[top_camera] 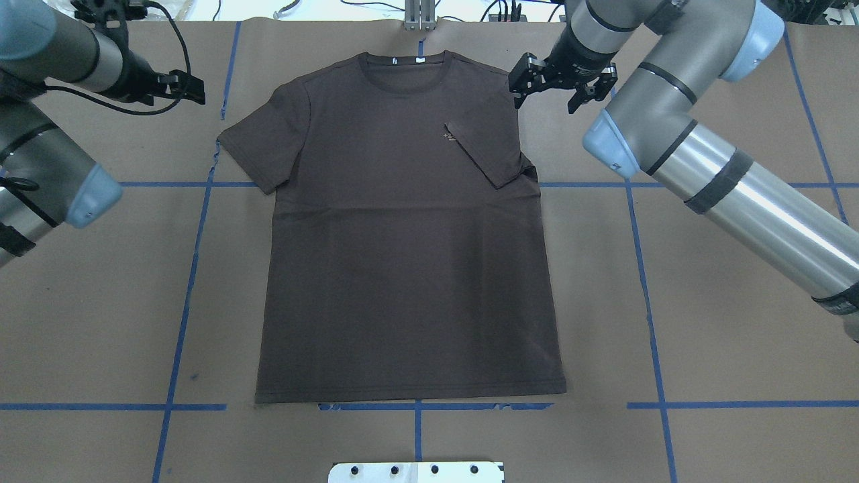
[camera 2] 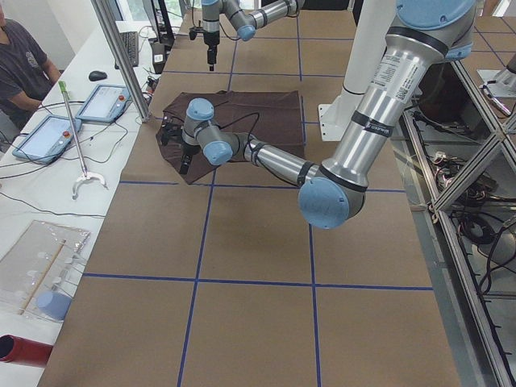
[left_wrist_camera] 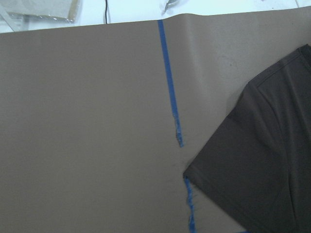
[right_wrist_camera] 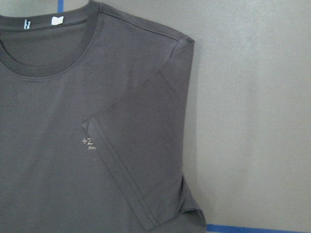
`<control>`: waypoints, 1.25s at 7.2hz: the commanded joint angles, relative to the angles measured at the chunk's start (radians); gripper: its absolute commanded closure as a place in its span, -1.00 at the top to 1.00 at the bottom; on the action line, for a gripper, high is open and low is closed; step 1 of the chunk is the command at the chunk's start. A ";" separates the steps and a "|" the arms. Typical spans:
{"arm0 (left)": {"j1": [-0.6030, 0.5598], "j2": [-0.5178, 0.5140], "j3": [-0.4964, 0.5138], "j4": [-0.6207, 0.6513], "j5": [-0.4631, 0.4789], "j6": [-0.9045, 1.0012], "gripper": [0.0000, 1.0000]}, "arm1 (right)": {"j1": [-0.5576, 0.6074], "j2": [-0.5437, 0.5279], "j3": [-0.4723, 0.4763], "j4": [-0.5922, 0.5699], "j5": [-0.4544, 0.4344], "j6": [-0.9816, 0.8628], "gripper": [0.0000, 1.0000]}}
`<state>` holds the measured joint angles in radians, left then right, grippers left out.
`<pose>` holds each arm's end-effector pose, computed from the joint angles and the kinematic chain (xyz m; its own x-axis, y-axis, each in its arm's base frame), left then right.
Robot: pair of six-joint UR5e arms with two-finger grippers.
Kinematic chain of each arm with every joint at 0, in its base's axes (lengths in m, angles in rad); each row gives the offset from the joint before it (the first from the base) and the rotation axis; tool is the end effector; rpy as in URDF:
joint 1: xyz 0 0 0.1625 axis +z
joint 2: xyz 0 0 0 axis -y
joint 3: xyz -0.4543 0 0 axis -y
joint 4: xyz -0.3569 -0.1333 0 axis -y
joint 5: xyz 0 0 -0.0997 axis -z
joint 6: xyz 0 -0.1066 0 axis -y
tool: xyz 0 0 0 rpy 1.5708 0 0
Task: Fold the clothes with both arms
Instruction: 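Move the left gripper to the other sleeve of the shirt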
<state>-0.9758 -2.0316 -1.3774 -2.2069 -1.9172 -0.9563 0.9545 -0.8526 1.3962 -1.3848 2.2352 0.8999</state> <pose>0.3045 -0.6231 0.4588 0.6463 0.0125 -0.7629 0.3143 0.9067 0.2812 -0.3695 -0.6386 0.3161 0.5892 -0.0150 0.8078 -0.0493 0.9973 0.0544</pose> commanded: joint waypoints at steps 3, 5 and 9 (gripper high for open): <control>0.124 -0.076 0.201 -0.129 0.181 -0.116 1.00 | 0.006 -0.022 0.012 0.000 -0.006 -0.015 1.00; 0.128 -0.087 0.219 -0.131 0.181 -0.113 0.95 | 0.006 -0.019 0.010 0.000 -0.008 -0.010 1.00; 0.134 -0.098 0.253 -0.131 0.181 -0.111 0.80 | 0.004 -0.017 0.006 0.000 -0.008 -0.009 1.00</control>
<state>-0.8445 -2.1282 -1.1352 -2.3367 -1.7365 -1.0689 0.9596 -0.8709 1.4033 -1.3852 2.2273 0.8900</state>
